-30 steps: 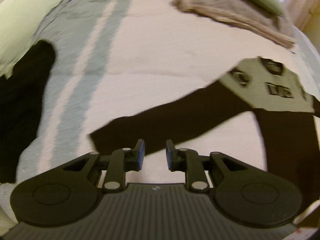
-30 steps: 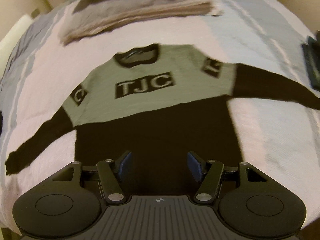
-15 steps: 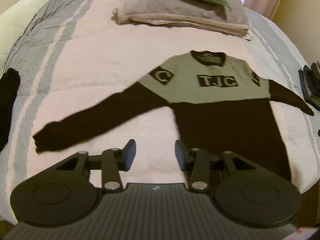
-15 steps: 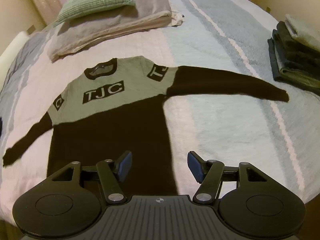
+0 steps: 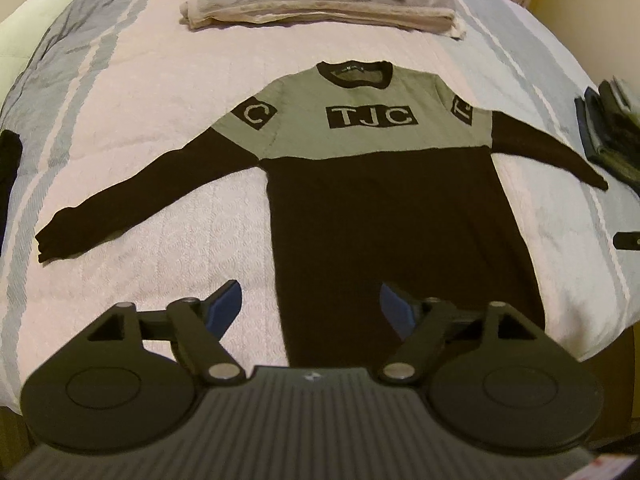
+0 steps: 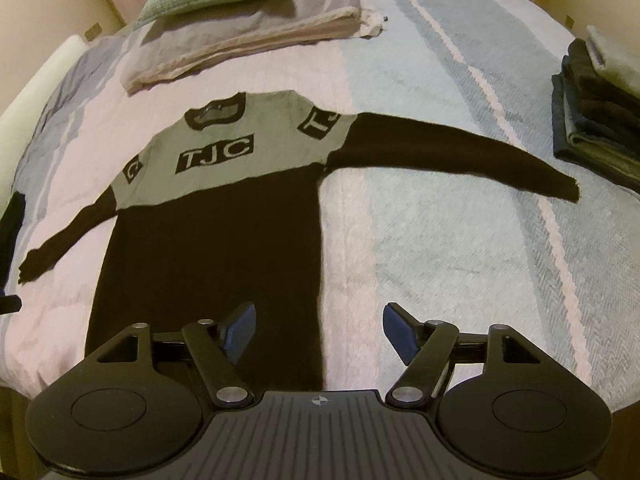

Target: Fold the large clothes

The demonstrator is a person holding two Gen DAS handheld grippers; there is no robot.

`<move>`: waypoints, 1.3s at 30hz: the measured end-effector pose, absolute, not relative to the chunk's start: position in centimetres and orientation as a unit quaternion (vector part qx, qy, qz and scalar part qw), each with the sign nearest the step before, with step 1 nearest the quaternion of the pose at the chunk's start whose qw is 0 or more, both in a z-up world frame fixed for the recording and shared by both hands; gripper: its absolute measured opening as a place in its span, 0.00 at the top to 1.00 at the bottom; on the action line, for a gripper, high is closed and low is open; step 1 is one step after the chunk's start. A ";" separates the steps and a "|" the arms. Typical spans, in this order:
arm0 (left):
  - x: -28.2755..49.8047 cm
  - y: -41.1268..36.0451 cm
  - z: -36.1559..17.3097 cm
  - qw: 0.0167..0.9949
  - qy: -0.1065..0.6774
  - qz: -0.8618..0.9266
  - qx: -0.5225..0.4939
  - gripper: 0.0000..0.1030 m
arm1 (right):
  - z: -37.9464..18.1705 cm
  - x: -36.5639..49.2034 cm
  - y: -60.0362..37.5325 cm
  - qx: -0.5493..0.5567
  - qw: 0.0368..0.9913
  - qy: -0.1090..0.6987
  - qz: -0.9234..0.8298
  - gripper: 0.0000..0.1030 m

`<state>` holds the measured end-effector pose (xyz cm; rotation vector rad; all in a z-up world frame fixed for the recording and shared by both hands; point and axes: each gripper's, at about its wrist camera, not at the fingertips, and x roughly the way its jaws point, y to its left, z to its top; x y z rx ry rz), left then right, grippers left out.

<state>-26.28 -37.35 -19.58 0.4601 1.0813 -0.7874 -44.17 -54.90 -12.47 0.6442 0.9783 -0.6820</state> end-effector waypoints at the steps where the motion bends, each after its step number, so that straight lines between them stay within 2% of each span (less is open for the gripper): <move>1: -26.3 -37.4 -19.6 0.760 0.497 -0.362 0.213 0.26 | -12.4 -43.8 -54.6 0.299 0.780 0.452 -0.313 0.34; 5: -26.2 -36.9 -19.3 0.760 0.496 -0.363 0.212 0.19 | -12.2 -42.3 -53.4 0.307 0.780 0.452 -0.305 0.33; 11: -25.2 -35.6 -19.2 0.762 0.500 -0.356 0.206 0.17 | -11.5 -39.2 -51.9 0.290 0.786 0.463 -0.288 0.33; 32: -23.9 -30.8 -19.6 0.799 0.514 -0.270 0.157 0.17 | -12.7 -31.9 -51.1 0.250 0.815 0.484 -0.200 0.33; 39: -21.7 -26.7 -20.1 0.809 0.509 -0.247 0.160 0.16 | -12.5 -26.4 -47.6 0.171 0.851 0.480 -0.125 0.33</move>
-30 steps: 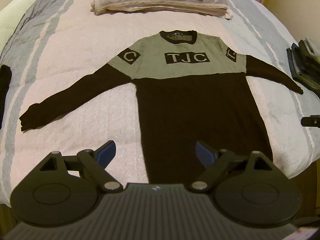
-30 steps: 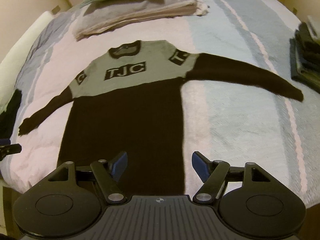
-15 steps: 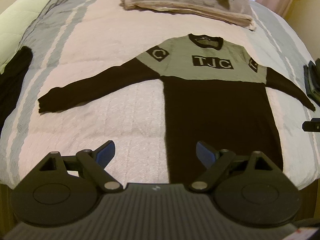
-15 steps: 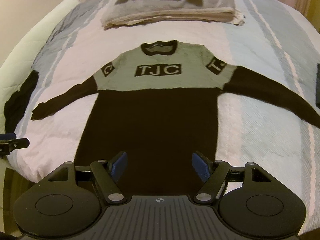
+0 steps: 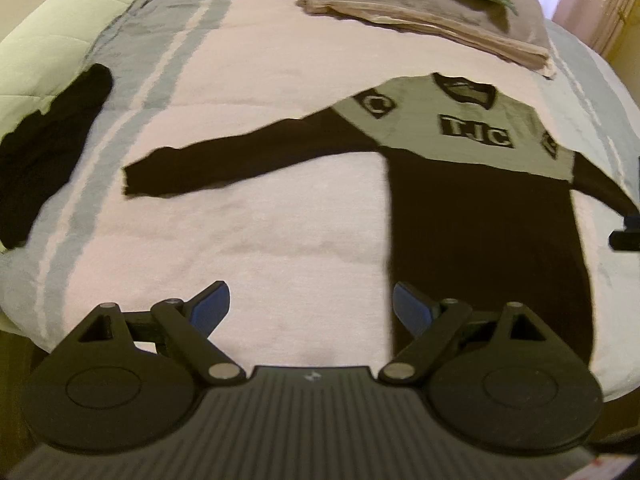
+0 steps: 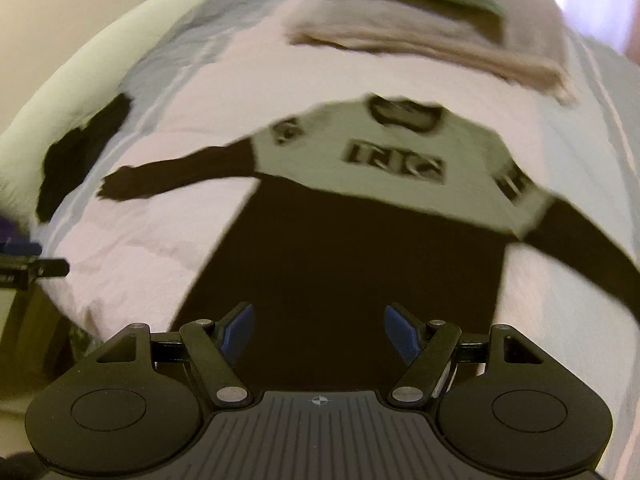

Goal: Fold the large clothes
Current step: 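Grasp the cuff of a black sleeve with the right gripper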

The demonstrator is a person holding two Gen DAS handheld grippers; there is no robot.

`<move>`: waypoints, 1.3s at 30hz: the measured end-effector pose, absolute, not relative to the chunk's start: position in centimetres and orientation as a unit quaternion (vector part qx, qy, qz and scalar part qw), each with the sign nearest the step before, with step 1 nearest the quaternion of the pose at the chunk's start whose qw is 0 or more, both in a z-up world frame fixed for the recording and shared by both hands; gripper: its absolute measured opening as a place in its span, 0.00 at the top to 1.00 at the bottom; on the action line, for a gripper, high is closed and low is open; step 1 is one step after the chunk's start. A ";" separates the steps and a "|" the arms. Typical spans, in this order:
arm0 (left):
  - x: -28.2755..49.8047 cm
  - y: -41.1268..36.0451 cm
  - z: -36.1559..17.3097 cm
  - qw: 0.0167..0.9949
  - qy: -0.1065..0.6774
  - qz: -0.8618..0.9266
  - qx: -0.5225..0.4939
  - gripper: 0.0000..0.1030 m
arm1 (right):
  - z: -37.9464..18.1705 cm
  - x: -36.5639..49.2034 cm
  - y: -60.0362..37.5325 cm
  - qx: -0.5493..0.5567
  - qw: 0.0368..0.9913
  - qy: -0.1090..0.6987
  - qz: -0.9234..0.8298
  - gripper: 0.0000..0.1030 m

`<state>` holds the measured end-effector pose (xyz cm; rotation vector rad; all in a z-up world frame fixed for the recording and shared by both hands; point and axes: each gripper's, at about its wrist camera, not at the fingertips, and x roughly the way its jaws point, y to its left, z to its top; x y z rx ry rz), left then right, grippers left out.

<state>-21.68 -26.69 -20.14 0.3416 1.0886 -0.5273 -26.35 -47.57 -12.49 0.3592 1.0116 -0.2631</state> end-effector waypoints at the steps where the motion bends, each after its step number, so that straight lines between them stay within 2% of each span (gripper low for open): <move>1: -20.9 -25.8 -20.2 0.810 0.506 -0.246 0.167 0.16 | -12.5 -25.3 -46.6 0.157 0.858 0.476 -0.115 0.33; 11: -7.0 -14.7 -21.7 0.814 0.464 -0.253 0.241 0.13 | -15.3 -9.3 -32.4 0.029 0.889 0.456 -0.035 0.33; 17: 1.4 -9.4 -24.2 0.804 0.452 -0.277 0.271 0.12 | -20.3 2.8 -23.8 -0.042 0.892 0.450 0.026 0.47; 24: 7.2 -5.7 -28.1 0.796 0.459 -0.292 0.265 0.12 | -27.8 12.4 -18.0 -0.134 0.891 0.429 0.072 0.64; 32: 9.7 -4.1 -31.4 0.798 0.484 -0.283 0.221 0.12 | -36.0 18.3 -15.1 -0.243 0.852 0.451 0.106 0.68; 33: 9.7 -4.0 -31.6 0.797 0.486 -0.283 0.219 0.12 | -36.3 18.4 -15.0 -0.248 0.850 0.452 0.111 0.75; 34: 9.8 -4.0 -31.7 0.796 0.488 -0.284 0.217 0.12 | -36.2 18.4 -15.1 -0.241 0.852 0.451 0.110 0.91; 35: 9.9 -3.9 -31.8 0.796 0.488 -0.286 0.216 0.12 | -35.9 18.6 -15.4 -0.228 0.857 0.451 0.103 0.97; 39: 10.0 -3.9 -31.3 0.798 0.486 -0.287 0.211 0.12 | -32.2 18.6 -18.3 -0.136 0.889 0.433 0.065 0.98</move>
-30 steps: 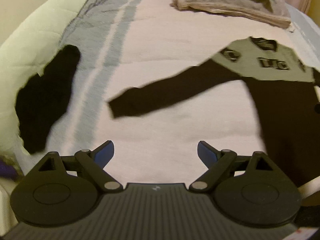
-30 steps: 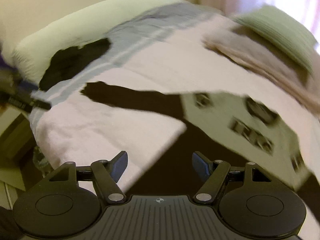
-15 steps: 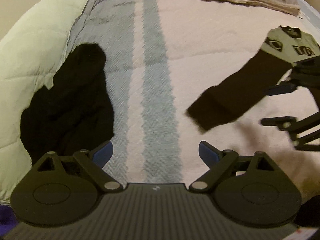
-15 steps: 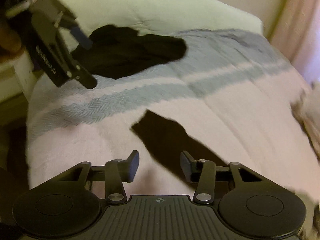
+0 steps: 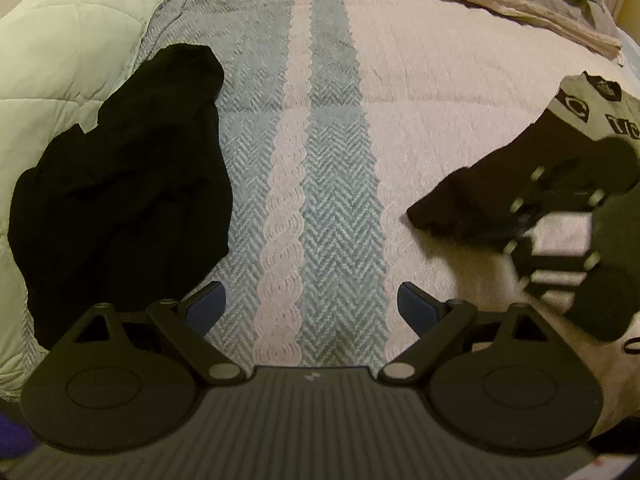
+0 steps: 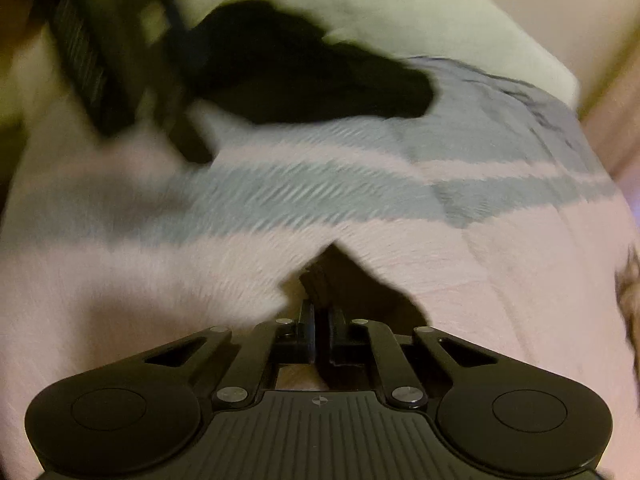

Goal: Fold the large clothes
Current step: 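Grasp the cuff of a black sleeve with the right gripper, then fold the held sleeve across the sweater body with the right gripper, then release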

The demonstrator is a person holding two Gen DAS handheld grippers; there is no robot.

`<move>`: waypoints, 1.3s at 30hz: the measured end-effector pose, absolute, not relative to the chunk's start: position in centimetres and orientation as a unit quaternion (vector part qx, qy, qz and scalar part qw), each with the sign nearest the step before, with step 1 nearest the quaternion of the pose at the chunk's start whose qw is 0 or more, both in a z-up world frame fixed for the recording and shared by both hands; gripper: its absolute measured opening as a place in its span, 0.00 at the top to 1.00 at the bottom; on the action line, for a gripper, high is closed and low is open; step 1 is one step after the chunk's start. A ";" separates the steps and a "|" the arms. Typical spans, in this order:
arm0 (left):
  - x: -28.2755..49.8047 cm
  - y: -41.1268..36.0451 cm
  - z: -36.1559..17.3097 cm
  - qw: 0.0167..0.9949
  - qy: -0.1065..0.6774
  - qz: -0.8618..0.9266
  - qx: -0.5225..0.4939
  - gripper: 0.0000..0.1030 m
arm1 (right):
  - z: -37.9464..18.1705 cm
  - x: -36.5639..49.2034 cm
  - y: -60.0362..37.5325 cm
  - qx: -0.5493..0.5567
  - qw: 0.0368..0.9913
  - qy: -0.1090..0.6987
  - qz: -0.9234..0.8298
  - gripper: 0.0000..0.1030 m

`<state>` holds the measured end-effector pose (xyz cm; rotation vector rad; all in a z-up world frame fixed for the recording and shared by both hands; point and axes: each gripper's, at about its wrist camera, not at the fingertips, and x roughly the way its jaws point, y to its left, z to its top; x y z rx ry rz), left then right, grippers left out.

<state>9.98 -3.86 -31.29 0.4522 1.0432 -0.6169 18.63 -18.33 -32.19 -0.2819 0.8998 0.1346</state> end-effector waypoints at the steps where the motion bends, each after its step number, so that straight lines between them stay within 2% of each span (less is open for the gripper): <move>1: 10.0 -4.1 -31.1 0.799 0.484 -0.289 0.210 0.12 | -31.0 18.7 -19.6 -0.098 0.899 0.425 0.048 0.98; 8: 9.0 -9.5 -28.8 0.803 0.455 -0.322 0.209 0.12 | -22.3 15.4 -34.5 0.123 0.942 0.302 -0.085 0.98; 12: 7.2 -15.7 -27.4 0.805 0.432 -0.350 0.208 0.12 | -18.1 9.4 -45.4 0.173 0.942 0.220 -0.186 0.98; 16: 4.3 -23.2 -26.3 0.800 0.412 -0.383 0.209 0.12 | -15.9 -1.7 -54.7 0.192 0.911 0.133 -0.341 0.98; 18: 2.2 -27.5 -26.1 0.793 0.406 -0.400 0.217 0.12 | -17.0 -8.6 -58.1 0.210 0.871 0.102 -0.431 0.98; 21: -1.2 -33.3 -27.2 0.772 0.416 -0.423 0.227 0.12 | -23.5 -17.4 -62.0 0.313 0.786 0.126 -0.518 0.98; 24: -4.8 -38.1 -29.1 0.746 0.429 -0.445 0.249 0.12 | -29.3 -21.8 -63.1 0.363 0.745 0.176 -0.531 0.98; 27: -7.8 -41.8 -30.5 0.722 0.434 -0.464 0.273 0.12 | -32.1 -24.0 -63.3 0.398 0.727 0.186 -0.527 0.98; 34: -11.0 -47.1 -31.1 0.700 0.428 -0.487 0.298 0.12 | -31.7 -27.4 -63.4 0.437 0.730 0.180 -0.494 0.98; 39: -11.5 -49.2 -30.7 0.700 0.418 -0.494 0.303 0.12 | -30.2 -28.7 -62.8 0.426 0.742 0.171 -0.489 0.98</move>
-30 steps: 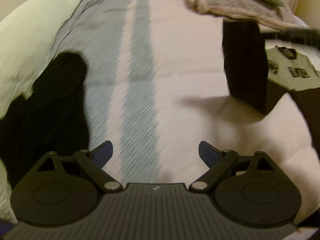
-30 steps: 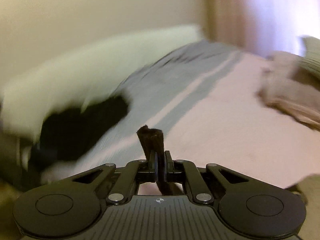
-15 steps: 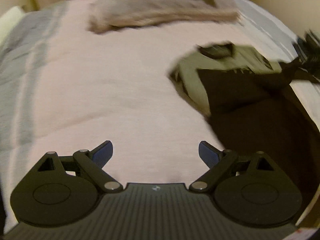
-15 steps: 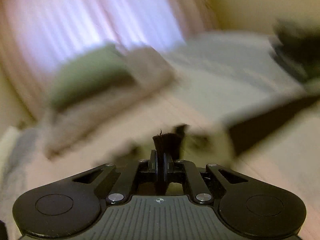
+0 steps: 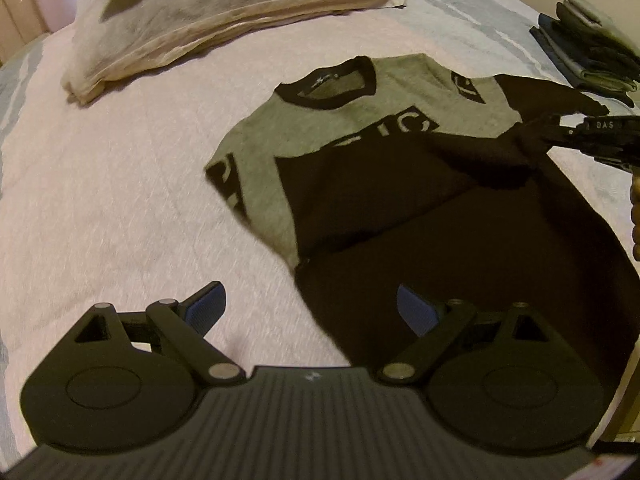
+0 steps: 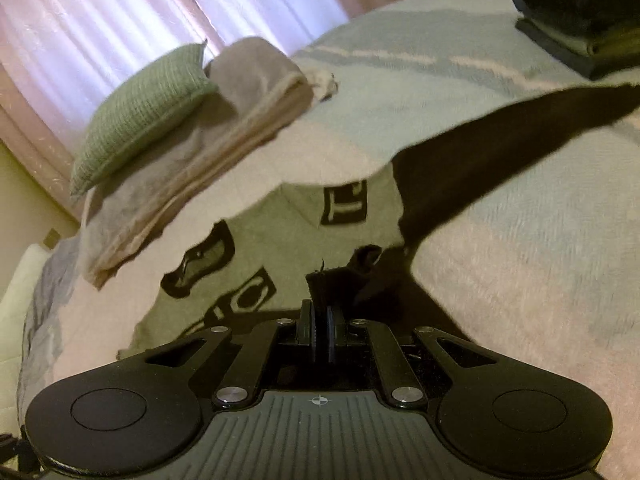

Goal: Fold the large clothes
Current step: 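Fold the held sleeve across the sweater body with the right gripper, then release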

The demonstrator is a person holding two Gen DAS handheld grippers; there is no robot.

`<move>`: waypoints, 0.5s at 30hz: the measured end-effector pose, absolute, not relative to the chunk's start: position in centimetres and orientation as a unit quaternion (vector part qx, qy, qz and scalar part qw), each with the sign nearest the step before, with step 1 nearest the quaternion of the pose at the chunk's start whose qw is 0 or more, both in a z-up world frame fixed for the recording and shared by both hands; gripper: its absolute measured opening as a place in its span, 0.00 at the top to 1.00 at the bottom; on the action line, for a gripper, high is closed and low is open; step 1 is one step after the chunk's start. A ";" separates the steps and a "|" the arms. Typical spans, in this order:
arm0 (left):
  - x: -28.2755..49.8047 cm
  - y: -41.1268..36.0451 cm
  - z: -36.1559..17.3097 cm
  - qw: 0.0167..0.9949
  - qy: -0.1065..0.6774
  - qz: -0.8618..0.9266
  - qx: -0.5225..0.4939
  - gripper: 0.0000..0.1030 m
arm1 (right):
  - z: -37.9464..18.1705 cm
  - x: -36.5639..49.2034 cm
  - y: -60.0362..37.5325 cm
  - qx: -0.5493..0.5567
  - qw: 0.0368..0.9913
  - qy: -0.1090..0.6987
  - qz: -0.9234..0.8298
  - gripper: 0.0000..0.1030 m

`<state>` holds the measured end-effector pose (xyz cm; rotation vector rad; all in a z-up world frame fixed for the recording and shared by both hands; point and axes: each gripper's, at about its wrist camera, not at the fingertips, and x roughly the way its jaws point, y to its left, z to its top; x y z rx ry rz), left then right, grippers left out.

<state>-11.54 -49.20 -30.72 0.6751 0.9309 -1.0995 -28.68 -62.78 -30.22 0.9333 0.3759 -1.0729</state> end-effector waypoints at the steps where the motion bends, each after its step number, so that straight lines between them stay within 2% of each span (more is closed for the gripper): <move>1: -11.6 -49.4 -30.7 0.699 0.417 -0.495 0.305 0.12 | -30.7 -29.0 -62.7 0.431 0.734 0.175 -0.495 0.98; 6: -12.5 -50.9 -31.1 0.687 0.417 -0.507 0.313 0.12 | -33.8 -31.0 -62.2 0.491 0.677 0.189 -0.514 0.97; 9: -13.1 -51.7 -31.3 0.680 0.416 -0.513 0.317 0.12 | -34.2 -32.0 -62.1 0.512 0.666 0.170 -0.515 0.86; 12: -13.6 -52.4 -31.5 0.675 0.415 -0.519 0.321 0.12 | -34.0 -32.6 -62.7 0.518 0.674 0.153 -0.504 0.67; 15: -14.1 -53.1 -31.6 0.670 0.413 -0.524 0.324 0.12 | -34.2 -32.7 -63.8 0.523 0.676 0.154 -0.495 0.66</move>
